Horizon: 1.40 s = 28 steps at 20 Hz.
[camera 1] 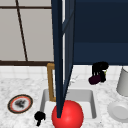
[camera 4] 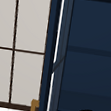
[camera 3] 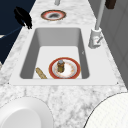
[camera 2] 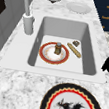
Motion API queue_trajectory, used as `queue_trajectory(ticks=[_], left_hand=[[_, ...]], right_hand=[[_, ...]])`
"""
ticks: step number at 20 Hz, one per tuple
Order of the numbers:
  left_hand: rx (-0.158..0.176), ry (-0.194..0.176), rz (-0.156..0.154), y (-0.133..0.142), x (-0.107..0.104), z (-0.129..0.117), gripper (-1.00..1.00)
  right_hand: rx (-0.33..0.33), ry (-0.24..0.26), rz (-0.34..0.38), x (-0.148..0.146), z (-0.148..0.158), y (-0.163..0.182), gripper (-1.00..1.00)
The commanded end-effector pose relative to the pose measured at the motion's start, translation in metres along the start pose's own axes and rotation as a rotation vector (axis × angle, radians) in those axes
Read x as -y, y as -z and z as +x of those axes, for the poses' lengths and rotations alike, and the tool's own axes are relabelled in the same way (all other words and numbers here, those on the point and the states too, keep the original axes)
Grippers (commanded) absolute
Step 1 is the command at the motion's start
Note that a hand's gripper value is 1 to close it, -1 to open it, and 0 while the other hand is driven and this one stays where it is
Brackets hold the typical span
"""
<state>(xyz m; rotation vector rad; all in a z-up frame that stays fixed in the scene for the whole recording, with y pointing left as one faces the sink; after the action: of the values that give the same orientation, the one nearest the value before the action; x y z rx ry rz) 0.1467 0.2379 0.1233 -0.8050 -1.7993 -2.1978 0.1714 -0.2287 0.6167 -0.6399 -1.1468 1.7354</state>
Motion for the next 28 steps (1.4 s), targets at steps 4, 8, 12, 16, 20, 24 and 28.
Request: queue_trajectory(ticks=[4, 8, 12, 16, 20, 24, 28], left_hand=[[0.0, 0.0, 0.0, 0.0, 0.0, 0.0, 0.0], [0.0, 0.0, 0.0, 0.0, 0.0, 0.0, 0.0], [0.0, 0.0, 0.0, 0.0, 0.0, 0.0, 0.0], [0.0, 0.0, 0.0, 0.0, 0.0, 0.0, 0.0], [0.0, 0.0, 0.0, 0.0, 0.0, 0.0, 0.0], [0.0, 0.0, 0.0, 0.0, 0.0, 0.0, 0.0], [0.0, 0.0, 0.0, 0.0, 0.0, 0.0, 0.0]], right_hand=[[0.021, 0.03, 0.031, -0.063, -0.025, -0.025, 1.0], [0.008, 0.038, 0.017, -0.097, -0.048, -0.033, 1.0], [0.016, 0.043, 0.006, -0.135, -0.074, -0.036, 1.0], [0.031, 0.044, 0.005, -0.17, -0.105, -0.036, 1.0], [0.037, 0.03, -0.013, -0.205, -0.136, -0.034, 1.0], [0.033, 0.018, -0.022, -0.236, -0.172, -0.026, 1.0], [0.03, 0.011, -0.027, -0.266, -0.205, -0.013, 1.0]])
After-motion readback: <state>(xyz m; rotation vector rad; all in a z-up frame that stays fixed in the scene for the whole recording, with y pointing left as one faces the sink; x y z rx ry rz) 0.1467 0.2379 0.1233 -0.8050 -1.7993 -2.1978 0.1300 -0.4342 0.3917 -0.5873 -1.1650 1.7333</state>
